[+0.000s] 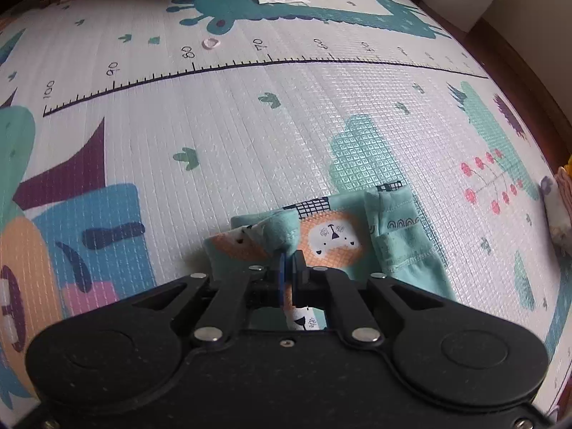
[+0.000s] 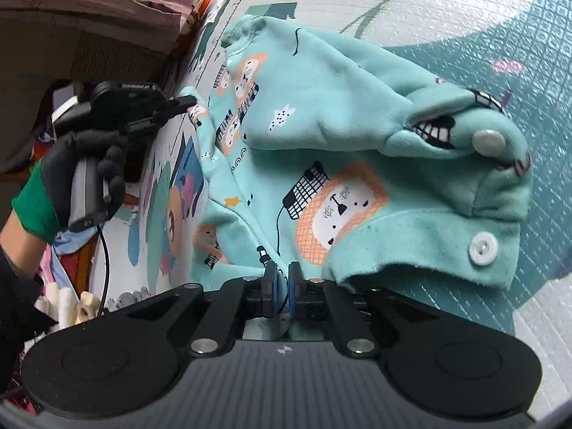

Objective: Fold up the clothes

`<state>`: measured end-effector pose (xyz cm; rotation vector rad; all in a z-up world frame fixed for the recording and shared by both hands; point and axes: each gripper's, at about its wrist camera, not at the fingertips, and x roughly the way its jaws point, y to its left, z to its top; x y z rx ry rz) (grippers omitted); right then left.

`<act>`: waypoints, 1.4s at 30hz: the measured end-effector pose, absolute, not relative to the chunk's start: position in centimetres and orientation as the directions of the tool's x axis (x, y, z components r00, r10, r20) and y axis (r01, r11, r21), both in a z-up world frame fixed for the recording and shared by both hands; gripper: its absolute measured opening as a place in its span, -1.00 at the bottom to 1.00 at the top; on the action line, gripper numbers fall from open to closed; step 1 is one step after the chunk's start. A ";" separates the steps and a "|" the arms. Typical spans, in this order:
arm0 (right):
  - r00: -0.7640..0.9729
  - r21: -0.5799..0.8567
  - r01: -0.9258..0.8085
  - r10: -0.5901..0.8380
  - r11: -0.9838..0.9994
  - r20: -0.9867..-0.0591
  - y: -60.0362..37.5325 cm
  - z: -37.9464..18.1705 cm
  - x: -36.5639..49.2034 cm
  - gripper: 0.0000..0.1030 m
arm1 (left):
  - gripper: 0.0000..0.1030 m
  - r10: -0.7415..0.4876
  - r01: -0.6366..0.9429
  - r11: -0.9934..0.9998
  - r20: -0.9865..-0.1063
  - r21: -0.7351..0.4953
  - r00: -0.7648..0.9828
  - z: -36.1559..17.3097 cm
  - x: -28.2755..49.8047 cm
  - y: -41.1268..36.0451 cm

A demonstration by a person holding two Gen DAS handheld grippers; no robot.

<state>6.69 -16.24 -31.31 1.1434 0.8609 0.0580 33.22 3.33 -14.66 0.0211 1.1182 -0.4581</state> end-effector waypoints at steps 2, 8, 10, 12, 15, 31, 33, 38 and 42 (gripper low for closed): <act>0.687 0.808 0.375 0.449 0.454 -0.571 -16.5 -31.2 6.3 -0.85 | -0.97 -0.345 0.356 0.909 -0.870 -0.216 0.352 -14.8 33.2 2.9; 0.681 0.782 0.385 0.421 0.490 -0.599 -16.9 -30.4 5.2 -0.91 | -0.83 -0.410 0.368 0.884 -0.857 -0.289 0.311 -16.5 33.6 1.7; 0.681 0.776 0.397 0.409 0.491 -0.607 -17.1 -30.1 4.8 -0.90 | -0.77 -0.477 0.372 0.857 -0.822 -0.356 0.311 -16.5 33.9 2.6; 0.681 0.764 0.402 0.393 0.504 -0.618 -17.2 -29.7 4.5 -0.90 | -0.68 -0.509 0.383 0.841 -0.797 -0.382 0.325 -15.5 34.1 4.1; 0.686 0.742 0.385 0.368 0.548 -0.628 -17.3 -28.8 4.2 -0.76 | -0.68 -0.538 0.464 0.809 -0.773 -0.362 0.336 -13.8 33.9 6.3; 0.649 0.358 -0.008 0.277 0.934 -0.709 -11.3 -25.8 6.7 -0.58 | -0.68 -0.499 0.742 0.663 -0.798 -0.100 0.338 -18.4 29.5 1.9; 0.644 0.435 0.080 0.287 0.897 -0.710 -12.7 -26.4 6.5 -0.59 | -0.46 -0.520 0.734 0.665 -0.791 -0.138 0.322 -18.5 29.9 1.5; 0.640 0.501 0.153 0.301 0.852 -0.707 -13.7 -26.7 6.6 -0.58 | -0.46 -0.555 0.754 0.644 -0.757 -0.128 0.345 -15.4 30.8 4.6; 0.647 0.542 0.193 0.309 0.818 -0.697 -14.5 -26.7 6.1 -0.60 | -0.60 -0.526 0.749 0.658 -0.762 -0.083 0.378 -15.4 31.0 7.0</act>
